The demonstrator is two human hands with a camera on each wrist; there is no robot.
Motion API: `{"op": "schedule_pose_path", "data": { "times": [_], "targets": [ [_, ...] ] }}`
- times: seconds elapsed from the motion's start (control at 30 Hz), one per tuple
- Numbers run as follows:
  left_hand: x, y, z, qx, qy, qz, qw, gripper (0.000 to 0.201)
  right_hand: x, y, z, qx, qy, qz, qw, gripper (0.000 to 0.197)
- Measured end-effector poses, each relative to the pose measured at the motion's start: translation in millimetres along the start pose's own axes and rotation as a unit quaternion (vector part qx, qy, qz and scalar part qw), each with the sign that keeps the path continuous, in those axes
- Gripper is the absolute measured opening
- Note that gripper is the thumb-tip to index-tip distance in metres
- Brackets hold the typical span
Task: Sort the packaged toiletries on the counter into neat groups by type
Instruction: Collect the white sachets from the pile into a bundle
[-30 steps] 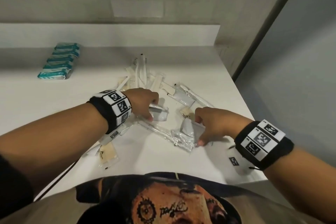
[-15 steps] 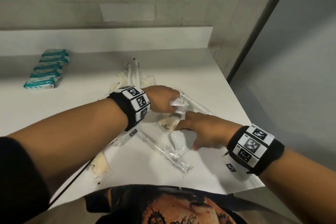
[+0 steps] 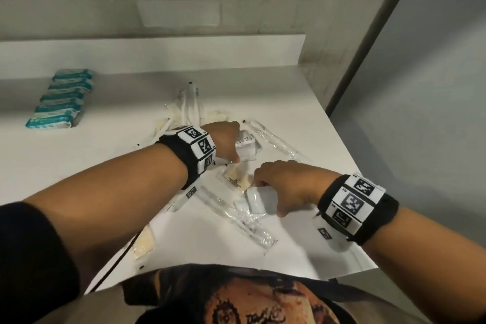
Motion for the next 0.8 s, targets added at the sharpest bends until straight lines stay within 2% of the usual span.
{"op": "schedule_pose_path", "data": {
  "times": [0.13, 0.23, 0.3, 0.4, 0.47, 0.5, 0.53, 0.57, 0.6, 0.63, 0.67, 0.7, 0.8],
  "targets": [
    [-13.2, -15.7, 6.5, -0.020, -0.038, -0.040, 0.998, 0.066, 1.4, 4.7, 0.3, -0.035, -0.039, 0.035, 0.998, 0.066],
    [-26.4, -20.3, 15.7, -0.031, -0.060, -0.049, 0.997, 0.051, 3.4, 4.5, 0.1, -0.033, -0.031, 0.039, 0.998, 0.051],
    [-32.9, -24.6, 16.3, -0.094, -0.030, -0.059, 0.993, 0.042, 1.2, 10.0, 1.1, -0.015, -0.041, 0.057, 0.997, 0.043],
    [-41.8, -41.8, -2.7, -0.226, 0.083, -0.102, 0.965, 0.055, -6.3, 24.8, -17.3, -0.046, -0.066, 0.088, 0.993, 0.035],
    [-48.1, -56.3, -15.9, -0.337, 0.160, -0.119, 0.920, 0.061, -11.1, 38.5, -45.7, -0.040, -0.040, 0.134, 0.989, 0.032],
    [-52.1, -62.2, -20.8, -0.406, 0.186, -0.120, 0.886, 0.058, -13.0, 39.8, -64.1, -0.003, -0.001, 0.148, 0.989, 0.031],
    [-53.1, -67.0, -23.0, -0.480, 0.204, -0.119, 0.845, 0.055, -13.6, 38.7, -82.5, 0.061, 0.060, 0.155, 0.984, 0.031],
    [-53.8, -70.8, -24.5, -0.542, 0.217, -0.118, 0.803, 0.055, -14.1, 33.5, -99.8, 0.156, 0.140, 0.147, 0.967, 0.029],
    [-55.1, -73.6, -26.8, -0.586, 0.226, -0.120, 0.769, 0.057, -12.7, 24.0, -113.3, 0.269, 0.217, 0.127, 0.929, 0.027],
    [-57.3, -71.2, -28.6, -0.622, 0.225, -0.118, 0.740, 0.062, -10.5, 9.7, -119.3, 0.384, 0.260, 0.102, 0.880, 0.026],
    [-58.3, -67.1, -32.2, -0.657, 0.217, -0.105, 0.715, 0.067, -3.1, -8.5, -120.9, 0.470, 0.269, 0.068, 0.838, 0.027],
    [-58.5, -60.4, -34.8, -0.684, 0.203, -0.089, 0.695, 0.067, 7.0, -26.3, -117.4, 0.519, 0.258, 0.039, 0.814, 0.029],
    [-68.9, -52.4, -47.1, -0.745, 0.192, -0.059, 0.636, 0.032, 30.5, -63.4, -111.2, 0.570, 0.262, 0.013, 0.779, 0.025]
  ]
}}
Point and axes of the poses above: each hand's wrist, its own x-axis towards the middle knuckle, its own z-axis out of the palm, y = z × x, the point moved 8 cm from there along x, towards the middle knuckle, and after that the axes turned 7 degrees about y, right-handed, at the moved point
